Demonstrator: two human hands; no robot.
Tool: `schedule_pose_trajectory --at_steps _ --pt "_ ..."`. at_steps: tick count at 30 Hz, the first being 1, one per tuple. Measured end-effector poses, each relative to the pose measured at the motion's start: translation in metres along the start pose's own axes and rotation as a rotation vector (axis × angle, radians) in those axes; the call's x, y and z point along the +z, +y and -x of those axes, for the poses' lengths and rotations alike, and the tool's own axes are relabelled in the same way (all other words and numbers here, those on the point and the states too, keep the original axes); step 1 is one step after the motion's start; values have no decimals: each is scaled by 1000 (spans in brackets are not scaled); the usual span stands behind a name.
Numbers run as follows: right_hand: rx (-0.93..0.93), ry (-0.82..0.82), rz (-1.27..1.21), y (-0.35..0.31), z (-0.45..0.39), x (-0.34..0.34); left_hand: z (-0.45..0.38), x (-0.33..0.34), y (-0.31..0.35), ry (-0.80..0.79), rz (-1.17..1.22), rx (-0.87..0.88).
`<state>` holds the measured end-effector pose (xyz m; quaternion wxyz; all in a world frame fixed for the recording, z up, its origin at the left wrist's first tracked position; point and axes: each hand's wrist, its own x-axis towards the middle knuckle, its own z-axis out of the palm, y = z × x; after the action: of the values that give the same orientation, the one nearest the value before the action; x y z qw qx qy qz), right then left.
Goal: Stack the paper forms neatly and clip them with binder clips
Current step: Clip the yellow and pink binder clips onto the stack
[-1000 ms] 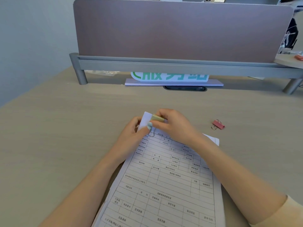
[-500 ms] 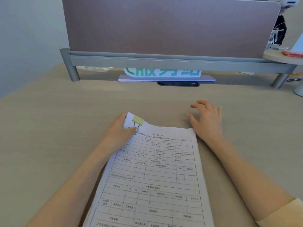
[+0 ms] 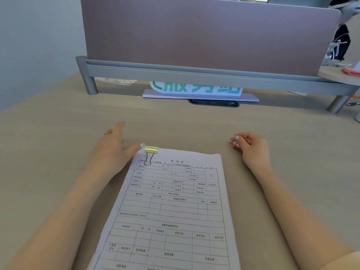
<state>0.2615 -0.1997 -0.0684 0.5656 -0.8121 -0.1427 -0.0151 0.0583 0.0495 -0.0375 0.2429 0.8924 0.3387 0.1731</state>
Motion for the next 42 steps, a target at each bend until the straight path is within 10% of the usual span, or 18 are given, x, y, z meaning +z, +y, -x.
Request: schedule_pose_trajectory --at_steps 8,18,32,42 --pt "7 -223 -414 -27 29 14 19 35 88 -252 165 406" --pt "-51 -320 -481 -33 42 21 19 73 115 -405 498 362" --pt "-86 -592 -339 -22 20 21 13 94 90 -283 469 326" --pt "113 -454 -414 -19 3 19 11 98 81 51 -129 412"
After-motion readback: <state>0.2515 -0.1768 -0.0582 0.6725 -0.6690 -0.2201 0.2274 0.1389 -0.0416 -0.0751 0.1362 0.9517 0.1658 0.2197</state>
